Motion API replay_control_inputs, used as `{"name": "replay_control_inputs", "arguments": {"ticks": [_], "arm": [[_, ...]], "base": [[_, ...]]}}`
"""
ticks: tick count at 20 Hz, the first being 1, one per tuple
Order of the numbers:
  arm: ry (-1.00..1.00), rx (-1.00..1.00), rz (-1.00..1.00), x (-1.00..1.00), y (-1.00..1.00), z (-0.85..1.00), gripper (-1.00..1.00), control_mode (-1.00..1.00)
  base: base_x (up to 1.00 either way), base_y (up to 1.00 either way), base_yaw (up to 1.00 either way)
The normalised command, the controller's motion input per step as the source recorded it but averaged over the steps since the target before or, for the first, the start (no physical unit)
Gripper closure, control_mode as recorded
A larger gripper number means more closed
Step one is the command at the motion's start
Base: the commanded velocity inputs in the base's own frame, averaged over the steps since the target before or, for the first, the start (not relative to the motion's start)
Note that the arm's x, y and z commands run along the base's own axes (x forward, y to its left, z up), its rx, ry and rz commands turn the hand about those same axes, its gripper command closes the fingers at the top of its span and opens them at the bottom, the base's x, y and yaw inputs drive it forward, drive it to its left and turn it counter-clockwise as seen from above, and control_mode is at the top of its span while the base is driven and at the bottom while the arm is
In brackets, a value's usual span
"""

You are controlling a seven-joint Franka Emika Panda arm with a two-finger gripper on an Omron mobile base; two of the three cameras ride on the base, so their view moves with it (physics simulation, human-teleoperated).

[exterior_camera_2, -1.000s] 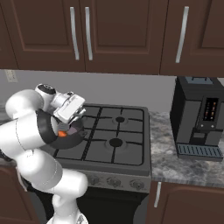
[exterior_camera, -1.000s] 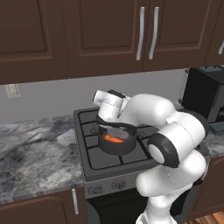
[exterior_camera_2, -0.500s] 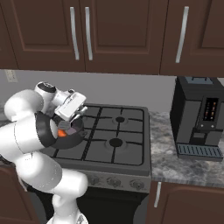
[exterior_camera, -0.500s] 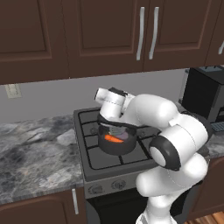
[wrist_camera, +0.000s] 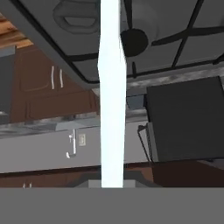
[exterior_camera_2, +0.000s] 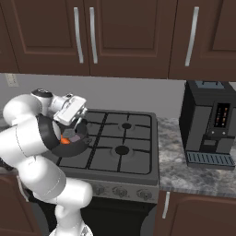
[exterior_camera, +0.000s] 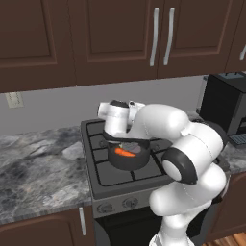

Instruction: Put the eggplant and carrot in the pot. Retrieve the spatula and lightly stir the vegetables in the pot.

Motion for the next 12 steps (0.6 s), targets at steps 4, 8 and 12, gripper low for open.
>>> {"name": "replay_control_inputs", "arguments": {"ticks": [4,8,12], "arm": [[-0.01,-0.09,0.0,0.04,-0.04,0.23,1.0,-1.0],[0.0,-0.02,-0.03,0.2,-0.03,0.17,1.0,-1.0],[-0.05,0.0,-0.03,0.12,-0.16,0.0,1.0,-1.0]], "base": [[0.0,0.0,0.0],[0.0,0.0,0.0],[0.0,0.0,0.0]]}}
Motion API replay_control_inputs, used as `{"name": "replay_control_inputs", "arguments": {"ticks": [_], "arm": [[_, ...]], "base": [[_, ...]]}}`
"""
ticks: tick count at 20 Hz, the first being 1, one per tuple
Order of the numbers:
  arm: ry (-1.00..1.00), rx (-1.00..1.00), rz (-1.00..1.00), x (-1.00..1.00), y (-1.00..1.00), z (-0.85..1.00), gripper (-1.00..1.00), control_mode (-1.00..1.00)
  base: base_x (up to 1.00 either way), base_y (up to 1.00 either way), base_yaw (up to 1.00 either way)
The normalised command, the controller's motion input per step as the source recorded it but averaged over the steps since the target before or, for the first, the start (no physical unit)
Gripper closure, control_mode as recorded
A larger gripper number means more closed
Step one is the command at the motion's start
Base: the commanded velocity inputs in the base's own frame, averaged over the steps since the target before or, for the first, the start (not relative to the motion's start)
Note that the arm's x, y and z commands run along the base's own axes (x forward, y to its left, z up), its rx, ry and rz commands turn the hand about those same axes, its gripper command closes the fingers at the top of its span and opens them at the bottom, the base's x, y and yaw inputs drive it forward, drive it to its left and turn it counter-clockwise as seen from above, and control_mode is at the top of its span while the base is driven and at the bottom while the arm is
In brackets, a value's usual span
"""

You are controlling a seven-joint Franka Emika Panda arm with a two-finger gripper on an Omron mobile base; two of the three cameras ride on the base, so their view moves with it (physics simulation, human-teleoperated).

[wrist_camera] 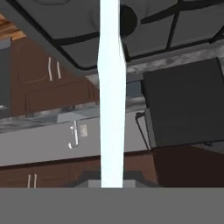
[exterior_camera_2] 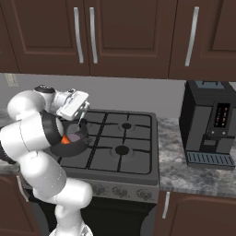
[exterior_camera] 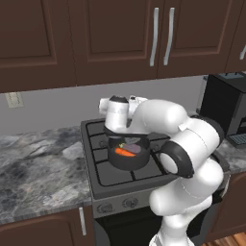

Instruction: Put the eggplant and carrot in the pot. Retrieve the spatula and lightly stir the vegetables in the pot.

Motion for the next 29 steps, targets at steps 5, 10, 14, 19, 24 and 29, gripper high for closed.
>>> {"name": "replay_control_inputs", "arguments": {"ticks": [5,10,14,19,24,29], "arm": [[-0.04,-0.05,0.0,0.07,-0.22,0.0,1.0,-1.0],[0.0,-0.27,0.0,0.0,0.01,0.0,1.0,-1.0],[-0.01,-0.19,0.0,0.0,0.04,0.0,1.0,-1.0],[-0.05,-0.04,0.0,-0.11,0.08,0.0,1.0,-1.0],[-0.02,0.0,0.04,-0.33,0.13,0.17,1.0,-1.0],[0.0,-0.04,0.04,-0.14,0.17,0.13,1.0,-1.0]], "base": [[0.0,0.0,0.0],[0.0,0.0,0.0],[0.0,0.0,0.0],[0.0,0.0,0.0],[0.0,0.0,0.0],[0.0,0.0,0.0]]}}
